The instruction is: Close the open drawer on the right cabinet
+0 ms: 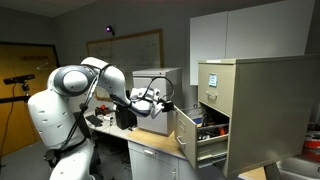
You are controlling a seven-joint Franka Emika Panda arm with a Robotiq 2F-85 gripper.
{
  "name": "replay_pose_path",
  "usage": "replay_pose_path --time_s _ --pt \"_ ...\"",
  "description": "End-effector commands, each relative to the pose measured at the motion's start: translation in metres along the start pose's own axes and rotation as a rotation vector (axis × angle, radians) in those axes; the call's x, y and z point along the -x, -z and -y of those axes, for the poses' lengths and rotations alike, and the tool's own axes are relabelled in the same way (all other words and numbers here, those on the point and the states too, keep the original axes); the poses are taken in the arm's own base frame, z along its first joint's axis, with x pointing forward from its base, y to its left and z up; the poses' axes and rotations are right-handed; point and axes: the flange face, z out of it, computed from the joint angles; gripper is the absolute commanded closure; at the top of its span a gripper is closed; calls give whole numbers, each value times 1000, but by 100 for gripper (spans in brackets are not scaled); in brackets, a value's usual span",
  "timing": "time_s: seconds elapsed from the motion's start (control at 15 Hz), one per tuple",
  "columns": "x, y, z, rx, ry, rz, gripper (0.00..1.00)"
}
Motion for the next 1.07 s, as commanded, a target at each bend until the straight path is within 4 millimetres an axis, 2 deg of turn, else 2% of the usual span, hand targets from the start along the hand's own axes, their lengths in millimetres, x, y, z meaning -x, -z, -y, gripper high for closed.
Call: replay_pose_path --time_s 0.0,0.2,0.27,0.53,0.8,1.0 --pt "3 -42 -2 92 -55 -57 100" --pt "23 -90 -4 144 -111 -48 100" --pt "28 -104 2 160 -110 -28 100" --pt "42 -159 -17 169 -239 53 100" --pt "21 -198 -41 183 -317 25 100" --pt "7 -215 -61 209 -304 -27 100"
